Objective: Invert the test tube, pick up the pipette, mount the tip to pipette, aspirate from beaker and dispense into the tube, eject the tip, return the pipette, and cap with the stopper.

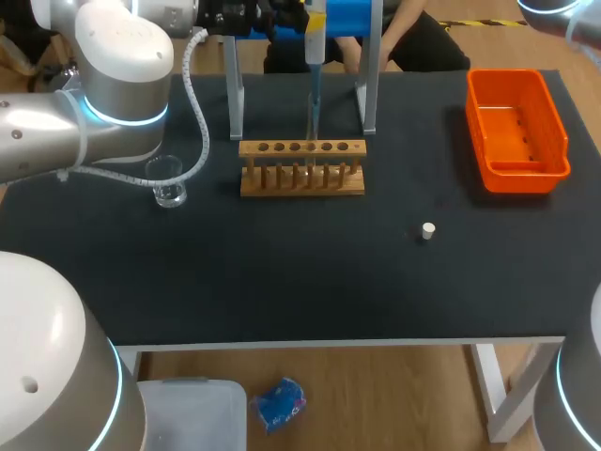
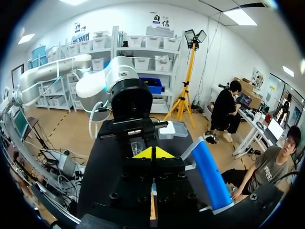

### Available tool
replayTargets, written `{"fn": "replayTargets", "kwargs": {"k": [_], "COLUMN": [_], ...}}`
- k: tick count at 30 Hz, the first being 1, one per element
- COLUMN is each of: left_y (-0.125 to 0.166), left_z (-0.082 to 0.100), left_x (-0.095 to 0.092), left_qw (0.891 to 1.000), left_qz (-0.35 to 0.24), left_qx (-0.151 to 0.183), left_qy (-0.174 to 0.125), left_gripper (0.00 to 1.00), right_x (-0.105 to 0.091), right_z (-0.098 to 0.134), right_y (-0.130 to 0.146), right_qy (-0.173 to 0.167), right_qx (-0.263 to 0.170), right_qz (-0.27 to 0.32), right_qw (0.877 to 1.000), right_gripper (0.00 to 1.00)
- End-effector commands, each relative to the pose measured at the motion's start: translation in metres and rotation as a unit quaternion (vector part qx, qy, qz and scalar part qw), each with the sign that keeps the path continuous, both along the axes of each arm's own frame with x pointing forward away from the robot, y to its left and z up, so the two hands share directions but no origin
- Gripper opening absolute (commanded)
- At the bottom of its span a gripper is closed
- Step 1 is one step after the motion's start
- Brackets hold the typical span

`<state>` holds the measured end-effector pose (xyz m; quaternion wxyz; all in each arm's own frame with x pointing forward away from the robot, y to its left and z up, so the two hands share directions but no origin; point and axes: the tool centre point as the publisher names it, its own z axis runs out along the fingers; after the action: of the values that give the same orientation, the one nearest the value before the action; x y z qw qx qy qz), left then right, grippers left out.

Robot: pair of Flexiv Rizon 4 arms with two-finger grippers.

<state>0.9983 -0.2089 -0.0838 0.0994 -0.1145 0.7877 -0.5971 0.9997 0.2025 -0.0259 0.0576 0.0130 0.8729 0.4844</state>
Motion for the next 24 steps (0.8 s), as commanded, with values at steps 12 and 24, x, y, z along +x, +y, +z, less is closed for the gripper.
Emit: {"fn": "replayTargets", "kwargs": {"k": [12, 24], "left_y": [-0.001, -0.001], "left_z": [0.003, 0.003], "left_x": [0.000, 0.000], "left_qw": [1.000, 1.000], "left_qz": [0.000, 0.000], "left_qx": [-0.001, -0.001], "left_qy": [-0.001, -0.001], "left_gripper": [0.00, 0.00], "right_x": [0.000, -0.001], "right_z": [0.034, 0.051], "right_y": [-0.004, -0.036], "right_qy": [-0.027, -0.039], "right_qx": [0.011, 0.027], "right_qz": [0.000, -0.019], "right_qw": [1.000, 0.999], "right_gripper": [0.00, 1.00]}}
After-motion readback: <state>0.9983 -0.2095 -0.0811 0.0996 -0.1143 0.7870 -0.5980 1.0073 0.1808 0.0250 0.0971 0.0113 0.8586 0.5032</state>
